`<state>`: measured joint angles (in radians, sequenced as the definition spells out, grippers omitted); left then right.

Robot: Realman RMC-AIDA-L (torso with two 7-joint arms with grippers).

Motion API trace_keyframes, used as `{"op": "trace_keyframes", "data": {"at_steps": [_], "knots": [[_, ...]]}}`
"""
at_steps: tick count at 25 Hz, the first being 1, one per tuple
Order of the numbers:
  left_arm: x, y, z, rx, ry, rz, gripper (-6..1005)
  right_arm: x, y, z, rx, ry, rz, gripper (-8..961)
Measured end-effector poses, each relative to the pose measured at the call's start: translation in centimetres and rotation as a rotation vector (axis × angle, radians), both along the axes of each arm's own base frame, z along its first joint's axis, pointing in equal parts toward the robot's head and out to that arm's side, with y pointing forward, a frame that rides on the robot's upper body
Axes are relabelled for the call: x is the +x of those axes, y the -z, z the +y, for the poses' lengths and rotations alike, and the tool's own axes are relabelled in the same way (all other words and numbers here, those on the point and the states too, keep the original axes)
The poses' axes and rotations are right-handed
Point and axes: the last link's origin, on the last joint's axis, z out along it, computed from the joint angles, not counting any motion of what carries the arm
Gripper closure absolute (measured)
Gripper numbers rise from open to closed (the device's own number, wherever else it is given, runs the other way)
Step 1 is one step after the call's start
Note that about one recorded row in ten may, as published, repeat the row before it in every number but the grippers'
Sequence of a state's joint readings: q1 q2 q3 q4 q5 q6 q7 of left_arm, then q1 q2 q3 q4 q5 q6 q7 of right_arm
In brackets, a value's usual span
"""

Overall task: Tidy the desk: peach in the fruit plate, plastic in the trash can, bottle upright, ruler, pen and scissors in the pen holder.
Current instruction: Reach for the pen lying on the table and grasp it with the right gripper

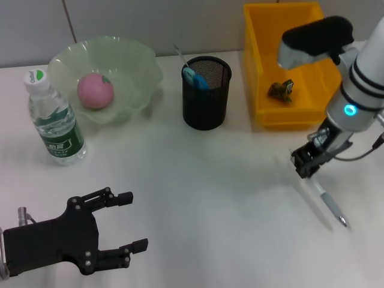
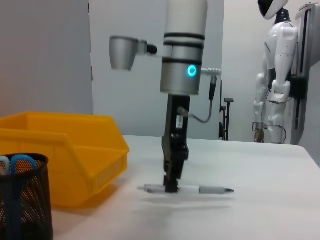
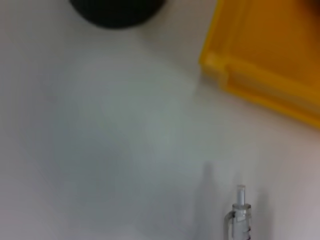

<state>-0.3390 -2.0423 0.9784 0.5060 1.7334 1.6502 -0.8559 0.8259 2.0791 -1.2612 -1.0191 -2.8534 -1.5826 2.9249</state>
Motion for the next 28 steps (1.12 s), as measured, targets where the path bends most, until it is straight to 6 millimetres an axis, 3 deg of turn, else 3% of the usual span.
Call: {"op": "trace_keyframes", "data": {"at_steps": [9,24,28], "knots": [[0.1,0.2,-0.1,-0.002,-0.002,-0.005,172,-3.5,-2.1,-0.2,0.032,-0.148,0.187,794],[0.1,0.1,-0.4,-0.006,0.000,-0.013,172,-3.2,-3.7,-0.8,0.084,-0.389,0.440,801],[0.1,0.1,-0.4,-0.006,0.000,-0.014,172,-3.2,-3.5,-0.9,0.050,-0.382,0.412,864]]}}
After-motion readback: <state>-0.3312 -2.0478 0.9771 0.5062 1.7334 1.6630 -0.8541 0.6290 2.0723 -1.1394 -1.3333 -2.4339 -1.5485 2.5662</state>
